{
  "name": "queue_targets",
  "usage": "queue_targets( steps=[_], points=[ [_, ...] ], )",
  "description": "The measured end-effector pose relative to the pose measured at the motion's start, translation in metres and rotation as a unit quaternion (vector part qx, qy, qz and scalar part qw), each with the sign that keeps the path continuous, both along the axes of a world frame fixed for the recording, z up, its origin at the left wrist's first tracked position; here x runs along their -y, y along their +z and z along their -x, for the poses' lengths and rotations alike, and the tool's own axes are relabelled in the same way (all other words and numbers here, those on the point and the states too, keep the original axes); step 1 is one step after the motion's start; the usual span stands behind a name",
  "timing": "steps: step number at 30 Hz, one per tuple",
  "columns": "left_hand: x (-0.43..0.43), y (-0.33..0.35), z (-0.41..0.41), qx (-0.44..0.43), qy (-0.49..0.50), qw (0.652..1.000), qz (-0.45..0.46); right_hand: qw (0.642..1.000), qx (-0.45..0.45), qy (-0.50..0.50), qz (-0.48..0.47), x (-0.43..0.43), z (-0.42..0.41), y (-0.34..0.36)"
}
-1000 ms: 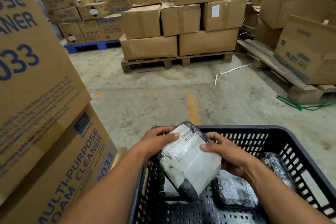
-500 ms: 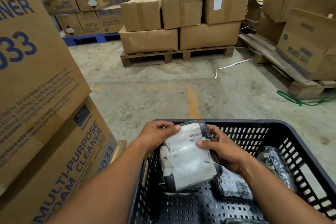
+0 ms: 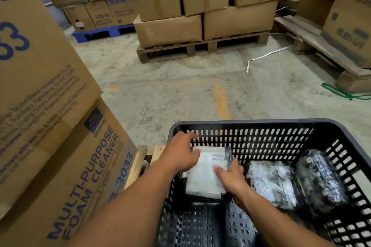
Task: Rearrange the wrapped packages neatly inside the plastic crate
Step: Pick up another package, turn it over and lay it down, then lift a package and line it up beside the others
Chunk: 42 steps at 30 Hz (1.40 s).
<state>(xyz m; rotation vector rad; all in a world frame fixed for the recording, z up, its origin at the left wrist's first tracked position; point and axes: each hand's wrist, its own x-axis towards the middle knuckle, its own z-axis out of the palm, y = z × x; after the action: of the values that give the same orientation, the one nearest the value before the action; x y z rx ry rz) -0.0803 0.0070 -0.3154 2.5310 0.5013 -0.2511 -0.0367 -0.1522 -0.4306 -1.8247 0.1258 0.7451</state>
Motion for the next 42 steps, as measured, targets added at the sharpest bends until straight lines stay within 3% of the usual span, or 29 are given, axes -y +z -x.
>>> queue_targets(
  steps=[3,8,11,13,15,18,24,31,36,42],
  points=[
    [0.004,-0.015,-0.004,-0.033,-0.033,0.999,-0.025,0.999,-0.012,0.026,0.020,-0.012,-0.001,-0.001],
    [0.018,-0.043,-0.008,-0.043,-0.064,0.991,-0.114,0.992,-0.059,0.093,-0.060,0.013,-0.033,0.006],
    [0.031,-0.059,-0.014,-0.046,-0.129,0.973,-0.184,0.992,0.025,0.109,0.054,0.054,-0.055,-0.008],
    [0.047,-0.076,-0.015,-0.045,-0.130,0.975,-0.174,0.958,0.110,0.151,0.220,0.081,-0.062,-0.024],
    [0.065,-0.098,-0.010,-0.047,-0.093,0.982,-0.161,0.884,0.163,0.242,0.366,0.093,-0.060,-0.038],
    [0.072,-0.117,-0.007,-0.028,-0.061,0.979,-0.193,0.816,0.190,0.344,0.423,0.085,-0.050,-0.052],
    [0.070,-0.113,-0.011,-0.024,-0.050,0.980,-0.191,0.777,0.204,0.356,0.478,0.073,-0.047,-0.070],
    [0.071,-0.111,-0.013,-0.024,-0.044,0.980,-0.194,0.757,0.221,0.358,0.501,0.082,-0.040,-0.042],
    [0.070,-0.106,-0.013,-0.047,-0.049,0.982,-0.176,0.776,0.255,0.291,0.497,0.098,-0.034,-0.002],
    [0.081,-0.091,-0.013,-0.042,-0.006,0.997,-0.066,0.871,0.236,0.158,0.401,0.111,-0.037,0.037]
  ],
)
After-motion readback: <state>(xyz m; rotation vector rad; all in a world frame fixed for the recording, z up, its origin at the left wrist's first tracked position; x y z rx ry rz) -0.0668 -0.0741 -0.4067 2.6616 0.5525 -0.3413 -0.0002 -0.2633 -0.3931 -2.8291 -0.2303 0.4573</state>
